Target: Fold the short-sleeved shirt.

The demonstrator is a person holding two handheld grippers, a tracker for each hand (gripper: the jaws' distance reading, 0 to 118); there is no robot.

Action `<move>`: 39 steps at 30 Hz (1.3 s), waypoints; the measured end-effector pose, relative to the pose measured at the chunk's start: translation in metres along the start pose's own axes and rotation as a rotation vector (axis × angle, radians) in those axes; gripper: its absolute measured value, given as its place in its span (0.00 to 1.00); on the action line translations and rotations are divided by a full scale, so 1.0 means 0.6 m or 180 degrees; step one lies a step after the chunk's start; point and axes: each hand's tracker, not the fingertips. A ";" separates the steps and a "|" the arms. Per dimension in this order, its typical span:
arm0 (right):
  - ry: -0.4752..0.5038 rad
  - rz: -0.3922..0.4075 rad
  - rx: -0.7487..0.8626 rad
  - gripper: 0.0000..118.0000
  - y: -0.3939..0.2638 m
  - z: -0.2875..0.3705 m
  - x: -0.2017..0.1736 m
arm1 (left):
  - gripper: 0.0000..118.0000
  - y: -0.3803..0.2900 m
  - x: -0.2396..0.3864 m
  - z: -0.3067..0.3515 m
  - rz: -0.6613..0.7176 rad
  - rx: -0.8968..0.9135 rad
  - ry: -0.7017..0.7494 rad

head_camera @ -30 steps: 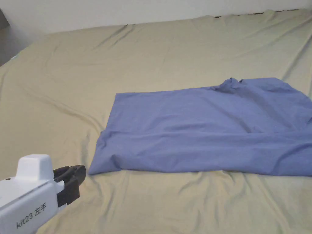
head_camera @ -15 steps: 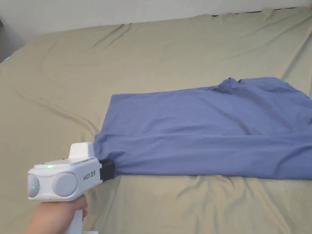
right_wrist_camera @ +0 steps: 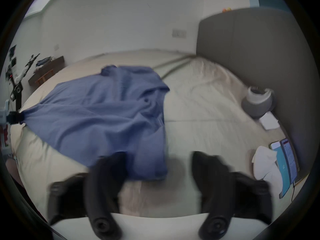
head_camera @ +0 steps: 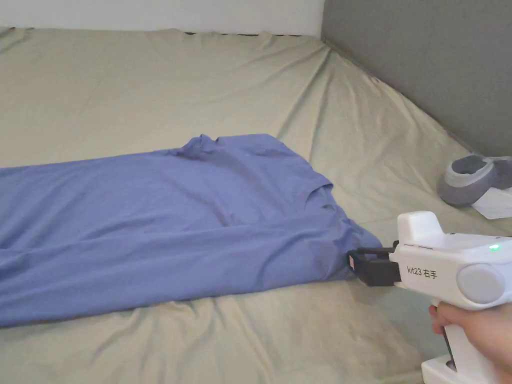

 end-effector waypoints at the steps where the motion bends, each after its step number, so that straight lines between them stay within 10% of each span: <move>1: 0.0059 -0.0001 -0.0127 0.42 0.006 -0.007 0.003 | 0.03 0.000 0.002 0.000 -0.0004 -0.0015 0.0004; 3: 0.0636 -0.0143 0.0119 0.04 0.008 -0.006 -0.001 | 0.03 0.002 0.002 0.000 -0.0004 -0.0027 0.0000; 7: 0.0244 0.0390 0.0078 0.04 0.015 0.009 -0.033 | 0.03 0.010 -0.002 0.017 0.0016 -0.0026 -0.0031; 11: 0.0289 0.0057 0.0258 0.04 0.017 0.071 -0.009 | 0.03 0.022 -0.016 0.067 0.0017 0.0103 -0.0156; 20: 0.0432 0.0253 0.0282 0.04 -0.040 0.256 -0.025 | 0.03 -0.006 -0.057 0.206 0.0020 0.0024 -0.0419; 24: 0.0402 0.0471 -0.0057 0.04 -0.108 0.260 -0.040 | 0.03 -0.062 -0.059 0.210 -0.0058 -0.0322 -0.0447; 32: 0.0400 0.0062 -0.0317 0.04 -0.163 0.217 -0.028 | 0.04 -0.146 -0.063 0.148 0.0055 -0.0680 -0.0347; 34: 0.0345 0.0163 -0.0229 0.13 -0.161 0.225 -0.025 | 0.30 -0.167 -0.054 0.144 -0.0171 -0.0816 -0.0133; 37: -0.0093 0.0197 -0.0148 0.81 -0.152 0.246 -0.008 | 0.71 -0.146 -0.072 0.175 -0.0201 -0.0474 0.0218; 39: 0.0020 -0.0079 0.0264 0.81 -0.134 0.278 0.013 | 0.73 -0.113 -0.080 0.210 0.0038 -0.0067 0.0293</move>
